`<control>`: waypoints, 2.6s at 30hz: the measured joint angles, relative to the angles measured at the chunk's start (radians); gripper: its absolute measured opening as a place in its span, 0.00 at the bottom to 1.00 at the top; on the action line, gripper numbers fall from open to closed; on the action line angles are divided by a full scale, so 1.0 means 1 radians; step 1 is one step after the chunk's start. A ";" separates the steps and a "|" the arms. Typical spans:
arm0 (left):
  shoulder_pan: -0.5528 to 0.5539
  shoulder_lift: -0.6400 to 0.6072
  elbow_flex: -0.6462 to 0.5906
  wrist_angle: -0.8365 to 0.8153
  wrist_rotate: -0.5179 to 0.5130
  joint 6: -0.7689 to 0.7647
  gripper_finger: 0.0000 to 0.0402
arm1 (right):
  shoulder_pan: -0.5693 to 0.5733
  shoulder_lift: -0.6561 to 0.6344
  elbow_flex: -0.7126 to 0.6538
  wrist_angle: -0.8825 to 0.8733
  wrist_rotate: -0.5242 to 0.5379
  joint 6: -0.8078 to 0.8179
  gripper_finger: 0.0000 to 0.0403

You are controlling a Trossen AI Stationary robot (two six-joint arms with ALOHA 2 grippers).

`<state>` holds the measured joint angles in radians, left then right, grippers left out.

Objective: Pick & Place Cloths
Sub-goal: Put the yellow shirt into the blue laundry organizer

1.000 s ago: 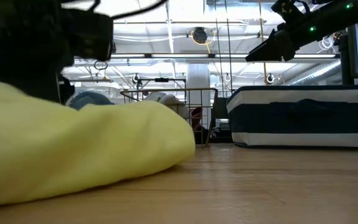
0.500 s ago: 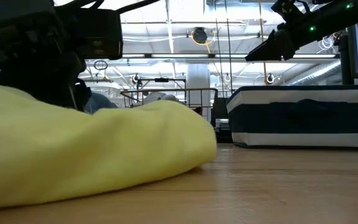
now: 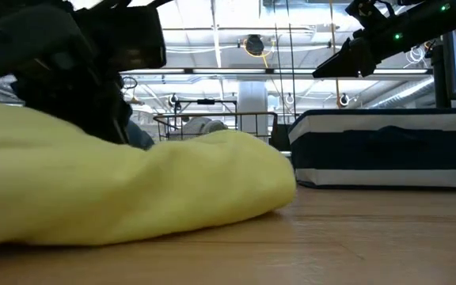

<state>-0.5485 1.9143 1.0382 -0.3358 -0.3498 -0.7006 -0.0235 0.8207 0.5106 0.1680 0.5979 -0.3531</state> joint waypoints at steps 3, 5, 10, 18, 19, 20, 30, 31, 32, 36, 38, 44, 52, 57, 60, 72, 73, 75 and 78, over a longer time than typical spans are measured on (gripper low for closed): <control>0.007 0.000 0.000 0.001 -0.003 0.000 0.05 | 0.000 0.000 0.000 0.000 0.000 0.000 0.69; 0.014 0.000 0.000 0.007 -0.003 0.002 0.03 | 0.000 0.000 0.000 0.000 0.000 0.000 0.69; 0.034 0.004 -0.005 0.120 -0.009 0.123 0.02 | 0.000 0.000 0.000 0.000 0.000 0.000 0.69; 0.097 -0.029 -0.005 0.208 0.097 0.262 0.01 | 0.000 0.000 0.000 0.000 0.000 0.000 0.69; 0.103 -0.037 -0.005 0.209 0.107 0.275 0.01 | 0.000 0.000 0.000 0.000 0.000 0.000 0.69; 0.109 -0.044 -0.005 0.212 0.113 0.291 0.01 | 0.000 0.000 0.000 0.000 0.000 0.000 0.69; 0.141 -0.199 -0.006 0.235 0.140 0.413 0.01 | 0.000 0.000 0.000 0.000 0.000 0.000 0.69; 0.141 -0.215 -0.006 0.240 0.137 0.420 0.01 | 0.000 0.000 0.000 0.000 0.000 0.000 0.69; 0.141 -0.232 -0.005 0.242 0.136 0.429 0.01 | 0.000 0.000 0.000 0.000 0.000 0.000 0.69; 0.141 -0.290 -0.004 0.281 0.133 0.461 0.01 | 0.000 -0.002 0.000 0.002 0.000 -0.001 0.69; 0.141 -0.318 -0.004 0.296 0.132 0.479 0.01 | 0.000 -0.004 0.000 0.007 0.000 -0.001 0.69; 0.141 -0.391 -0.004 0.371 0.107 0.520 0.01 | 0.000 -0.041 0.000 0.007 0.001 -0.002 0.69; 0.144 -0.473 -0.002 0.506 0.061 0.623 0.01 | 0.000 -0.141 0.000 0.008 0.003 0.011 0.69; 0.162 -0.500 -0.002 0.612 0.059 0.700 0.01 | 0.000 -0.199 0.000 0.005 0.003 0.019 0.69; 0.180 -0.509 -0.002 0.657 0.060 0.741 0.01 | 0.000 -0.230 0.000 0.000 0.003 0.019 0.69; 0.305 -0.509 0.022 0.698 0.171 0.809 0.01 | 0.026 -0.396 0.000 -0.208 -0.027 0.086 0.50; 0.317 -0.509 0.032 0.697 0.186 0.815 0.01 | 0.032 -0.411 0.000 -0.227 -0.027 0.099 0.47; 0.339 -0.509 0.051 0.699 0.224 0.826 0.01 | 0.048 -0.440 0.000 -0.264 -0.028 0.121 0.40; 0.372 -0.509 0.084 0.699 0.268 0.837 0.01 | 0.069 -0.478 0.000 -0.315 -0.055 0.146 0.31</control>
<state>-0.1762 1.4052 1.1219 0.3631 -0.0815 0.1366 0.0451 0.3426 0.5110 -0.1470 0.5431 -0.2074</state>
